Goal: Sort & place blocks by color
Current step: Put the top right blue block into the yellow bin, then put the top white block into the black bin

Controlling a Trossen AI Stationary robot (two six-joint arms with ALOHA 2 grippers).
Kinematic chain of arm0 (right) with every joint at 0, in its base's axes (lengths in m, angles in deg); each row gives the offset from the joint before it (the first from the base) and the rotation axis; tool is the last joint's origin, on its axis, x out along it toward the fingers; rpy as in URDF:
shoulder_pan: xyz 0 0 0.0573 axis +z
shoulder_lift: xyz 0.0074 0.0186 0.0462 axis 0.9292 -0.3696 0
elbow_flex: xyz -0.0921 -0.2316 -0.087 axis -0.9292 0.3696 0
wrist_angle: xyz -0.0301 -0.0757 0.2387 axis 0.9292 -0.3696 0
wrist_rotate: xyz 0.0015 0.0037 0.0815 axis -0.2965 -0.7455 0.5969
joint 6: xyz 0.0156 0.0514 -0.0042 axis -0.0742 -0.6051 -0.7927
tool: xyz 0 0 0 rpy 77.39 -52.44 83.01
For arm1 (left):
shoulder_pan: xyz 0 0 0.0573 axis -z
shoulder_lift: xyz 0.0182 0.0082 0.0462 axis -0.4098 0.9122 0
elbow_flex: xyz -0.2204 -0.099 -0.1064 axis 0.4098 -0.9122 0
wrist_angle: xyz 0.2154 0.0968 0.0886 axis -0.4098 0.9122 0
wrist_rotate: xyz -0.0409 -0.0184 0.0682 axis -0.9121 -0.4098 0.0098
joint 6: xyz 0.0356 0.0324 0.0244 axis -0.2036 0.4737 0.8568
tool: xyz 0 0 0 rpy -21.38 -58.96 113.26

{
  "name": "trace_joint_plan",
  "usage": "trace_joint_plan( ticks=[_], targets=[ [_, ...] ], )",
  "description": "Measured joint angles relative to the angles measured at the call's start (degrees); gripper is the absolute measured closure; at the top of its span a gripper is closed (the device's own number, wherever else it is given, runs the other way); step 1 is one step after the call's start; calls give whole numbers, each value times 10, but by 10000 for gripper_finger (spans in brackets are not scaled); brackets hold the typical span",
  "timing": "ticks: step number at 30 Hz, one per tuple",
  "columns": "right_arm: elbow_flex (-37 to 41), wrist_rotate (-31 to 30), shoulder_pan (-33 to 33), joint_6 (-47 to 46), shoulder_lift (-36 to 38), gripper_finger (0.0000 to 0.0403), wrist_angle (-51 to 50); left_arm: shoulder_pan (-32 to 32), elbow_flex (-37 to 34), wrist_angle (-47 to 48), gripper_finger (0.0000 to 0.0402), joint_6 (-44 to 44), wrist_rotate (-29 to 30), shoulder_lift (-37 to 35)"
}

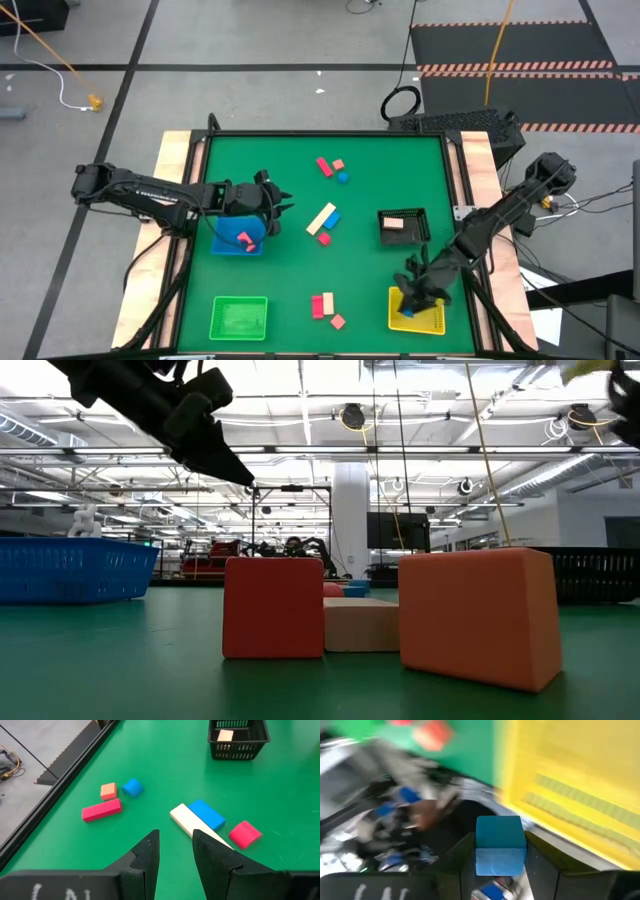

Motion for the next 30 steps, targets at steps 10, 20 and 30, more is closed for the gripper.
trace_joint_plan(
  ticks=[10, 20, 30],
  targets=[
    [0, 78, 1, -37, 0, 258, -86, 0, 0, 1, 284, -2, 0, 0],
    [0, 77, 1, -20, 0, 181, -89, 0, 0, 4, 284, -19, 0, 0],
    [0, -32, -1, 36, 0, 153, -83, 25, 0, 4, 284, -63, -3, 0]
  ],
)
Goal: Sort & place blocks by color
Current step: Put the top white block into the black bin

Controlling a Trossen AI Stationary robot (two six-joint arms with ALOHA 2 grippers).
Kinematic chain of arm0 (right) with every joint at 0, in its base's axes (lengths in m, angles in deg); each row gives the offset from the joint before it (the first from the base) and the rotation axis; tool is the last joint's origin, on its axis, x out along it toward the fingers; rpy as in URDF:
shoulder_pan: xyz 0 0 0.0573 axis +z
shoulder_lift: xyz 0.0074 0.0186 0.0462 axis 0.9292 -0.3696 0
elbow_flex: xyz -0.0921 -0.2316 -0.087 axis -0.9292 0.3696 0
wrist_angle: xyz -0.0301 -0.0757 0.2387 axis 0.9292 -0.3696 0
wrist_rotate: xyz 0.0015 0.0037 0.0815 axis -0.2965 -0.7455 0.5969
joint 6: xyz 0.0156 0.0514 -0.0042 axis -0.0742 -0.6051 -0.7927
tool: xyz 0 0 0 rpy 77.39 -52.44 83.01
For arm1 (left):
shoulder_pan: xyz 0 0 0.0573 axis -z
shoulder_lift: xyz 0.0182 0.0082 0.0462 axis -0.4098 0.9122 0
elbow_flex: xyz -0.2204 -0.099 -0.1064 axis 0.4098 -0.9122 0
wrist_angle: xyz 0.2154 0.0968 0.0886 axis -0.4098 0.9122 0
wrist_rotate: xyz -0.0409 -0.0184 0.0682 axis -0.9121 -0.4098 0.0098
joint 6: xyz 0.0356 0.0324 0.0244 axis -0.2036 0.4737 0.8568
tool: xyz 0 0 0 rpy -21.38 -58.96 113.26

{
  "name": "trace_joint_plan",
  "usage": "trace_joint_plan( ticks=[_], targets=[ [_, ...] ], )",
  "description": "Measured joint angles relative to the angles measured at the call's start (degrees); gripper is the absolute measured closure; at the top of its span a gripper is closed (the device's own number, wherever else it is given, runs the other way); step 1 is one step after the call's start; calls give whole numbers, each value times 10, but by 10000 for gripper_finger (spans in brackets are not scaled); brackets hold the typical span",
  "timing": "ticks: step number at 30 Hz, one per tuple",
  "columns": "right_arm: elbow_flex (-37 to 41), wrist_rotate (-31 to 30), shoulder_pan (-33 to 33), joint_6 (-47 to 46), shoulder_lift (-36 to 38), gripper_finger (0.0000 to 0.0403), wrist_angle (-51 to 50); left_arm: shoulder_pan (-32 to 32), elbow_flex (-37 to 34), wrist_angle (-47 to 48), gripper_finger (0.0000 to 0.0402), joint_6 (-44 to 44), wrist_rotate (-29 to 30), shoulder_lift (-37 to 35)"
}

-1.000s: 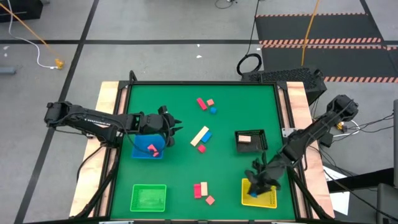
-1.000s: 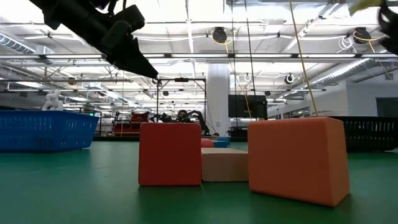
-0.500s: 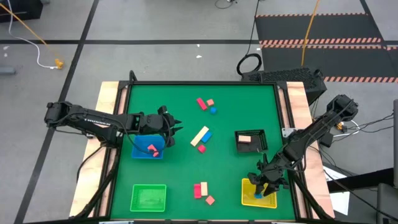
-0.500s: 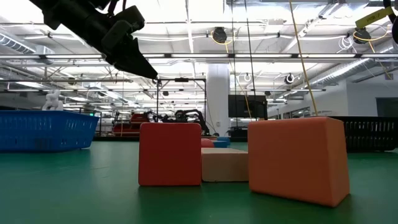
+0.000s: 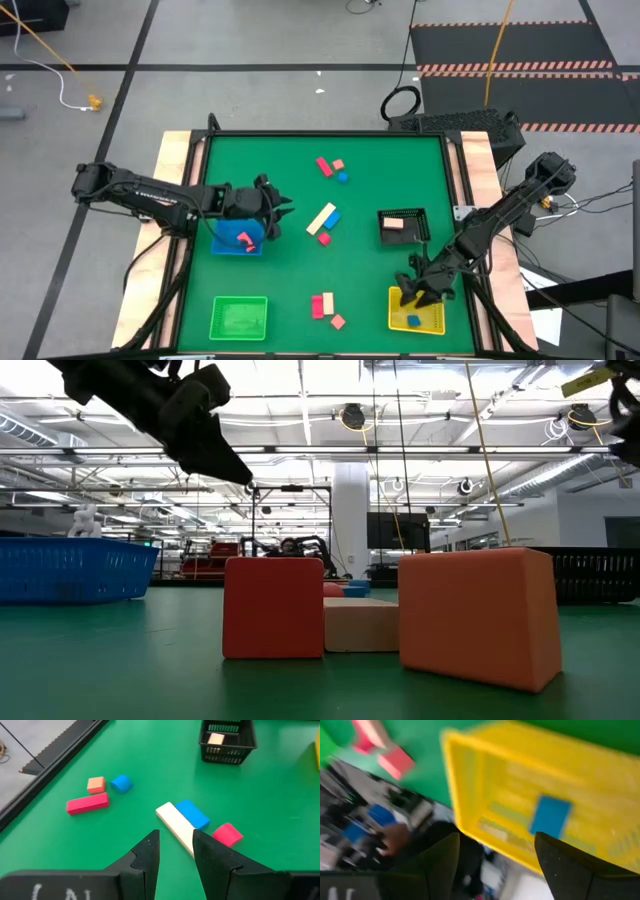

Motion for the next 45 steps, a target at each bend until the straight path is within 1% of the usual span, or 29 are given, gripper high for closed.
trace_joint_plan(
  ticks=[5, 8, 13, 15, 16, 18, 20, 24, 25, 27, 29, 32, 35, 37, 41, 45],
  targets=[
    [0, -113, 0, 22, 0, 155, -1, 18, 0, -3, 283, -16, 0, 6],
    [0, -161, -3, 48, 0, 155, -2, 26, 1, -2, 283, -30, 0, 27],
    [0, -163, -35, 41, 0, 155, 14, 29, 0, -37, 283, -36, 2, 86],
    [0, -164, -49, 64, 0, 155, 27, 28, 1, -66, 283, -36, 3, 107],
    [0, -163, -56, 83, 0, 155, 36, 27, 1, -65, 283, -36, 4, 111],
    [0, -164, -69, 122, 0, 155, 51, 27, 0, -61, 283, -39, 28, 115],
    [0, -169, -84, 165, 0, 155, 55, 27, 0, -59, 283, -50, 68, 115],
    [0, -214, -122, 262, 0, 156, 59, 23, 0, -89, 284, -61, 157, 115],
    [0, -225, -132, 286, 0, 156, 59, 22, 0, -94, 284, -64, 170, 115],
    [0, -232, -154, 334, 0, 156, 59, 21, 0, -105, 284, -53, 176, 115],
    [0, -237, -174, 374, 0, 156, 59, 20, 0, -122, 284, -32, 175, 115],
    [0, -238, -200, 430, 0, 156, 66, 20, 0, -128, 284, -19, 155, 115],
    [0, -238, -222, 485, 0, 156, 67, 17, 0, -126, 283, -54, 137, 115],
    [0, -237, -237, 518, 0, 156, 67, 11, 0, -117, 276, -86, 114, 115],
    [0, -237, -264, 574, 0, 156, 67, 5, 0, -115, 237, -144, 77, 115],
    [0, -237, -291, 616, 0, 156, 67, 5, 0, -116, 184, -162, 72, 115]
  ],
)
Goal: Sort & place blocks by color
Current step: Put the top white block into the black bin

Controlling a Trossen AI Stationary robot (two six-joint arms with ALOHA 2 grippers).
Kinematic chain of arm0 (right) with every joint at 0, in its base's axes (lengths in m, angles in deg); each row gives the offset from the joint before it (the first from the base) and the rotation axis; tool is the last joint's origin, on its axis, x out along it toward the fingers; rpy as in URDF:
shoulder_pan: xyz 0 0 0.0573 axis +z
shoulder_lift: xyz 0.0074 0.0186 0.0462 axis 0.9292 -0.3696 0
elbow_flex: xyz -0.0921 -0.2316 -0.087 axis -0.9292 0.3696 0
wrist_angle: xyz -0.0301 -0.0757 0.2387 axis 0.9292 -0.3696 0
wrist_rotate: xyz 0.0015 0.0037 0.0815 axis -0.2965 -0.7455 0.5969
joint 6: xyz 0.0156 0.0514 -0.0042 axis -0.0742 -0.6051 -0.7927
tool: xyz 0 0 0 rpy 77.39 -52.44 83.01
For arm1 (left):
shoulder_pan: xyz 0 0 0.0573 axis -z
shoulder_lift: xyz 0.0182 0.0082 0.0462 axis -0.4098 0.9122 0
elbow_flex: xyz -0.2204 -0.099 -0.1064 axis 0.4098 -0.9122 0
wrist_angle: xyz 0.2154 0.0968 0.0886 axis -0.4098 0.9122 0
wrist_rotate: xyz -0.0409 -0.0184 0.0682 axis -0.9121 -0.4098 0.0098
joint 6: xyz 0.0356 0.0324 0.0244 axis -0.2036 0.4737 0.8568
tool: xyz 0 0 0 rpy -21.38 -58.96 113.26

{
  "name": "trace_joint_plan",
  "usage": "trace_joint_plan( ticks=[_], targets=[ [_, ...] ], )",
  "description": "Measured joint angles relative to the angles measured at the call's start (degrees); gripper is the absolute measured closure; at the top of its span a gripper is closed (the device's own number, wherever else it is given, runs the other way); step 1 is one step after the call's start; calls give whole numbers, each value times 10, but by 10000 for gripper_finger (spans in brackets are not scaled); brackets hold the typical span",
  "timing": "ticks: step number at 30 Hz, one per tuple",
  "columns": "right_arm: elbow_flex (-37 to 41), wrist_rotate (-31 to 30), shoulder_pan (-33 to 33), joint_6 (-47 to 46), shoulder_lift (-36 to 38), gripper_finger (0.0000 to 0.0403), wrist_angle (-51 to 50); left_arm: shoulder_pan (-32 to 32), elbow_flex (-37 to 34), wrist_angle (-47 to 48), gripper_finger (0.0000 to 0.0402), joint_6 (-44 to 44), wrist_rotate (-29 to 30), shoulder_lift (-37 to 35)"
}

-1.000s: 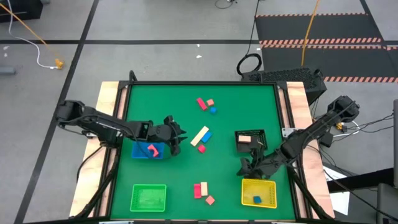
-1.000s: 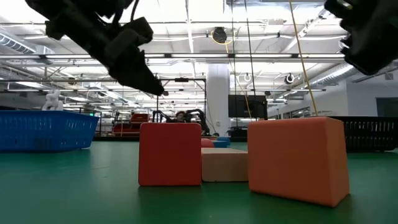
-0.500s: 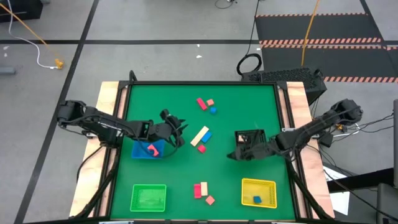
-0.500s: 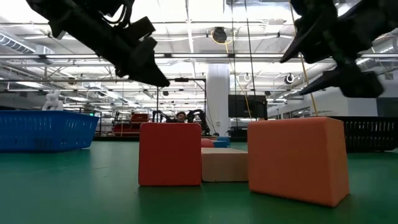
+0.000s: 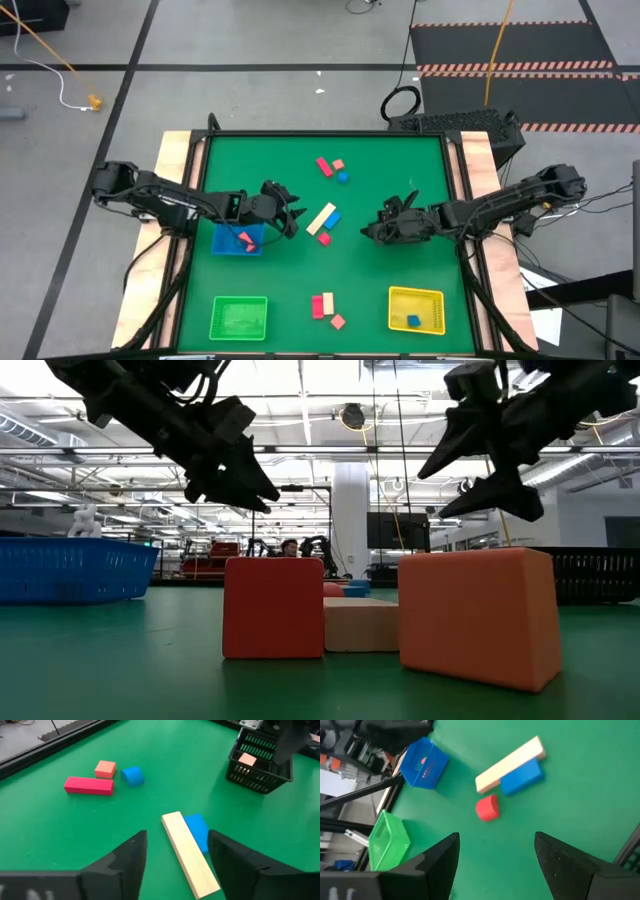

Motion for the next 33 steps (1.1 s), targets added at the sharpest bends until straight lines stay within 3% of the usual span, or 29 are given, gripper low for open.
trace_joint_plan(
  ticks=[5, 14, 25, 33],
  targets=[
    [0, -3, -31, 32, 0, 156, 0, 12, 0, -11, 155, -49, -1, 11],
    [0, -109, -51, 116, 0, 156, 22, 45, 1, -122, 184, -32, 7, 98],
    [0, -108, -66, 265, 0, 156, 180, 64, 35, -122, 192, 1, 11, 199],
    [0, -106, -66, 292, 0, 156, 204, 62, 35, -111, 192, -12, 41, 234]
  ],
)
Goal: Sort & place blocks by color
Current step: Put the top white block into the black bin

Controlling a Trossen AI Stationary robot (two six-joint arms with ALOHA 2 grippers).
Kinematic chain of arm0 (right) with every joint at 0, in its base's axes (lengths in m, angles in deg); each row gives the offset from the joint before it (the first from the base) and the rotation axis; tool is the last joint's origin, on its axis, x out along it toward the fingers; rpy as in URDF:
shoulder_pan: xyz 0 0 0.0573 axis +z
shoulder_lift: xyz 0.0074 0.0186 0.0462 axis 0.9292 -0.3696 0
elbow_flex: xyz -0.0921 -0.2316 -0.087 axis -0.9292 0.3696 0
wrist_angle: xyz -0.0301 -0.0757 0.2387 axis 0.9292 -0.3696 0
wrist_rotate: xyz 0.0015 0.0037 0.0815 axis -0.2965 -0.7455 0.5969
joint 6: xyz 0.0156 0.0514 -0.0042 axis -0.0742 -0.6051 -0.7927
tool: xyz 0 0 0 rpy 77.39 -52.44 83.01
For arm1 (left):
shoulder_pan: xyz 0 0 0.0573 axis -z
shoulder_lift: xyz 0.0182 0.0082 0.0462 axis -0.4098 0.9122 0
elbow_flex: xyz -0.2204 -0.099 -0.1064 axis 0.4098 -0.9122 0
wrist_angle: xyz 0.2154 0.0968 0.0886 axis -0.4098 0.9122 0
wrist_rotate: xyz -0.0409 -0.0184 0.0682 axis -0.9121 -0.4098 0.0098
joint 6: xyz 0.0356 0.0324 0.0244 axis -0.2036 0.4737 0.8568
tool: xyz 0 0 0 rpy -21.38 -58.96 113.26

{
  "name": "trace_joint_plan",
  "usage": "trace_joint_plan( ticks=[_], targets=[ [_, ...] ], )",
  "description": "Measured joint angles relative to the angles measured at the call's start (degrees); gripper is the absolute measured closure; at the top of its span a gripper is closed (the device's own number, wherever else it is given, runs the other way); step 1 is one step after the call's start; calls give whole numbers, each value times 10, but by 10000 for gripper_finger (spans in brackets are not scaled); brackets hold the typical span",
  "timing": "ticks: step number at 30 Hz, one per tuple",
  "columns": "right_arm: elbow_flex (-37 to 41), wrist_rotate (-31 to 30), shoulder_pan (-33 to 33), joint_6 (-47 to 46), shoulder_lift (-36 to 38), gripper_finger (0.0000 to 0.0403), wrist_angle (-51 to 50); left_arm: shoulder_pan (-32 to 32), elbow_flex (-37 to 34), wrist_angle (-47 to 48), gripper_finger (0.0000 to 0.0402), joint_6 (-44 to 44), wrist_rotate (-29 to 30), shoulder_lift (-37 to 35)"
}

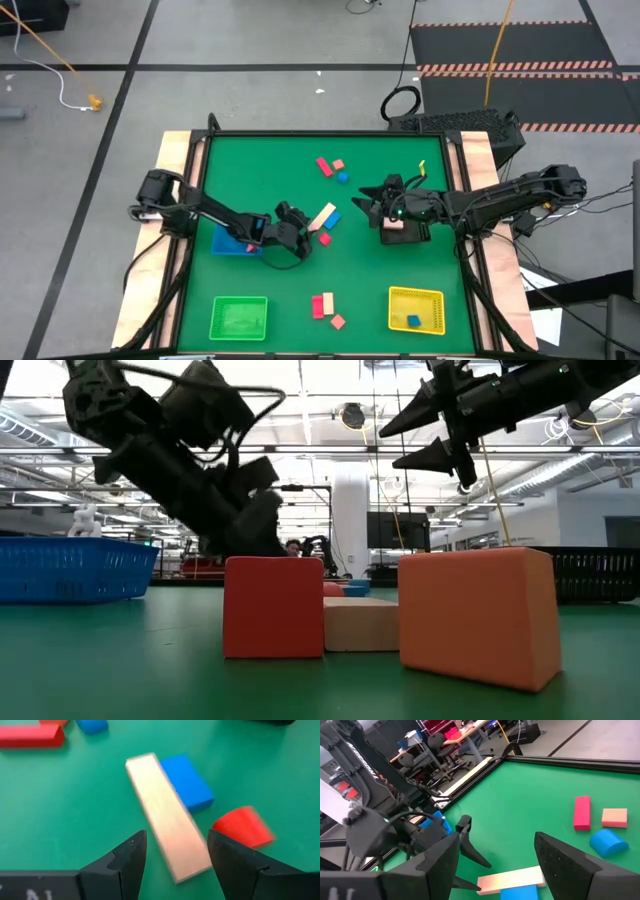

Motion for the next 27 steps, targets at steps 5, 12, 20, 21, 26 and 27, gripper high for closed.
trace_joint_plan(
  ticks=[5, 12, 20, 21, 26, 27],
  targets=[
    [0, 0, 0, -1, 0, 156, 0, 0, 3, -2, 192, -4, 0, 9],
    [0, 0, 0, -2, 0, 156, -1, 0, 3, 1, 192, -15, -6, 9],
    [0, 0, 0, -2, 0, 156, -1, 0, 3, 2, 192, -19, -15, 8],
    [0, 0, 0, -2, 0, 156, -1, 0, 3, 2, 192, -20, -16, 8],
    [0, 1, 0, -2, 0, 156, -1, 0, 3, 1, 192, -49, -27, 2],
    [0, 1, 0, -2, 0, 156, -1, 0, 3, -1, 192, -54, -27, 1]
  ],
)
